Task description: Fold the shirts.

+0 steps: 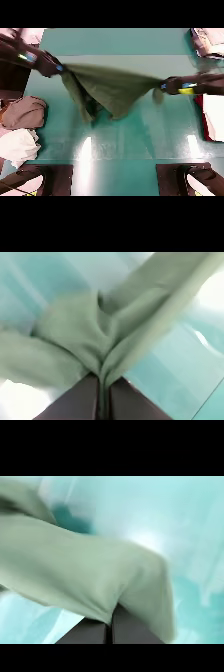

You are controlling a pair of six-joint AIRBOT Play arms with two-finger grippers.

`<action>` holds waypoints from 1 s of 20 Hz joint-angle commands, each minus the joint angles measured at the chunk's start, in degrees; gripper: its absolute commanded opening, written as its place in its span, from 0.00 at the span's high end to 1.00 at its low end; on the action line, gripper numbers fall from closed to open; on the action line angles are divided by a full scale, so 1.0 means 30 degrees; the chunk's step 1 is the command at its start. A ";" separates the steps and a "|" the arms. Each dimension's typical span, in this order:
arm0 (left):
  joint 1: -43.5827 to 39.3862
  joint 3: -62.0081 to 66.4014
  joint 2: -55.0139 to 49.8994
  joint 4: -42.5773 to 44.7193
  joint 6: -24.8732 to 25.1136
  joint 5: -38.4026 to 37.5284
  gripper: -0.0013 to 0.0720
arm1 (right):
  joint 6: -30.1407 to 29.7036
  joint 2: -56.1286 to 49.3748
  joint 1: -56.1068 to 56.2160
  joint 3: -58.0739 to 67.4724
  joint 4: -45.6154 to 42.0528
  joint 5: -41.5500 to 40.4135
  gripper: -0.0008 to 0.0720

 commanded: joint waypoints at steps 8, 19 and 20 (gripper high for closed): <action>0.0036 0.4240 0.3832 0.0415 -0.0940 -0.1676 0.95 | 0.0860 0.1435 -0.2310 0.6433 -0.1180 0.7533 0.97; 0.0036 -0.6419 -0.5195 -0.3045 0.0699 -0.0335 0.95 | 0.0423 -0.6849 -0.2310 0.2200 -0.0335 0.3322 0.97; 0.0036 -0.6360 -0.6339 -0.3330 0.0656 0.0364 0.95 | 0.0423 -0.7621 -0.2317 0.2397 -0.0342 0.2412 0.97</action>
